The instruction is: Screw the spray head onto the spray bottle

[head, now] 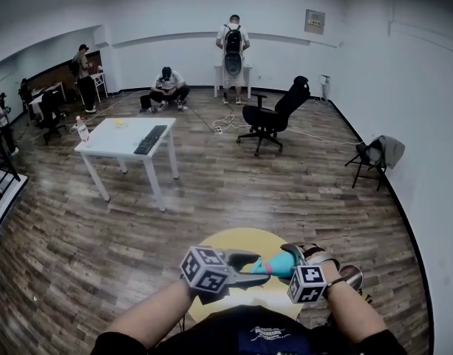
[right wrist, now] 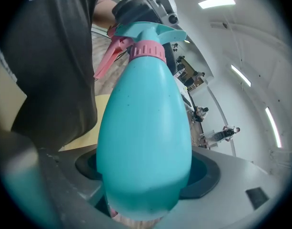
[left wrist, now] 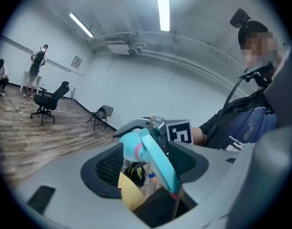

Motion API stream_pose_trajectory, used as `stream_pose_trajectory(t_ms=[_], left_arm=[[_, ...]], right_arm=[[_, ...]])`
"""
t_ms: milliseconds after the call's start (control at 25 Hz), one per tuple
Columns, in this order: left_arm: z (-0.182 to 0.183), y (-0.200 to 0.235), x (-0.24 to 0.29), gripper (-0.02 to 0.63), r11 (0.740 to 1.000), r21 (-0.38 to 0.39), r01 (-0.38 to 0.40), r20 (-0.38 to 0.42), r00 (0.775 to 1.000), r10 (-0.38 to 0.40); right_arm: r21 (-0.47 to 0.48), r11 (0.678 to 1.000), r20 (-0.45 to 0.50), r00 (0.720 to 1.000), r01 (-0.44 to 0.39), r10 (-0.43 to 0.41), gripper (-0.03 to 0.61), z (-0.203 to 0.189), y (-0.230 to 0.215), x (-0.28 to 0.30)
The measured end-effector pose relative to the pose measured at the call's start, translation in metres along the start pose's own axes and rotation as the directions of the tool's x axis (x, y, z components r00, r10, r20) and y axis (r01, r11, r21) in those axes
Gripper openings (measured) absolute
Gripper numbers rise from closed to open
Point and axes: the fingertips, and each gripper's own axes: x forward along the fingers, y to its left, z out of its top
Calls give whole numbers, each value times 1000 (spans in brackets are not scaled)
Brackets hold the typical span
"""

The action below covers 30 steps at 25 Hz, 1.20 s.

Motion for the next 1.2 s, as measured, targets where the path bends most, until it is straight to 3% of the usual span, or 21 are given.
stream_pose_trajectory(t_ms=[40, 80, 120, 280, 360, 440, 520, 600, 680, 760, 840, 920, 1000, 1040, 1080, 1160, 1200], left_arm=[[-3, 2, 2, 319, 1000, 25, -18, -17, 1000, 19], [-5, 6, 2, 218, 997, 65, -45, -31, 998, 47], [-8, 10, 2, 168, 990, 119, -74, -48, 996, 80], [-25, 18, 0, 163, 951, 293, -103, -120, 982, 143], [-36, 20, 1, 178, 915, 392, -98, -180, 967, 181], [-41, 20, 2, 183, 906, 412, -93, -198, 962, 189], [-35, 19, -1, 181, 946, 308, -98, -146, 978, 148], [-19, 18, -11, 181, 986, 133, -101, -28, 994, 105], [-1, 24, -30, 220, 995, -23, -96, 119, 988, 98], [14, 36, -49, 286, 987, -126, -98, 223, 967, 125], [16, 45, -55, 319, 979, -156, -130, 219, 962, 162], [2, 46, -42, 345, 977, -145, -157, 132, 975, 176], [-16, 37, -18, 345, 984, -83, -156, 25, 987, 159], [-22, 30, -8, 313, 989, -8, -149, -13, 989, 149], [-26, 22, -2, 213, 985, 101, -141, -37, 989, 145], [-31, 9, 4, 193, 936, 331, -119, -84, 984, 154], [-34, 5, 5, 192, 909, 404, -105, -113, 980, 163]], right_arm=[[-1, 1000, 5, 1000, 4, -4, 434, 1, -1, -1], [4, 1000, 13, 1000, 4, -4, 433, 0, -2, -2], [9, 1000, 22, 1000, 3, -3, 433, 0, -2, -3], [26, 999, 62, 997, -42, 40, 430, 4, 5, -8], [35, 996, 81, 994, -82, 79, 425, 5, 12, -9], [47, 993, 104, 990, -104, 98, 425, 6, 16, -11], [68, 991, 140, 985, -111, 101, 425, 10, 15, -14], [90, 991, 148, 986, -97, 83, 424, 11, 10, -15], [99, 994, 89, 995, -56, 47, 424, -3, 4, -11], [101, 995, 16, 1000, -22, 21, 425, -22, 0, -4], [99, 995, -15, 1000, -9, 10, 425, -29, 0, -1], [76, 997, 5, 1000, -2, 1, 425, -14, 2, -1], [46, 999, 55, 998, 7, -10, 425, 12, 1, -5], [33, 999, 77, 997, 7, -10, 425, 22, 1, -6], [26, 1000, 95, 995, -4, 1, 423, 27, 2, -8], [39, 997, 157, 985, -73, 66, 423, 28, 11, -12], [51, 992, 190, 977, -112, 100, 423, 28, 18, -14]])
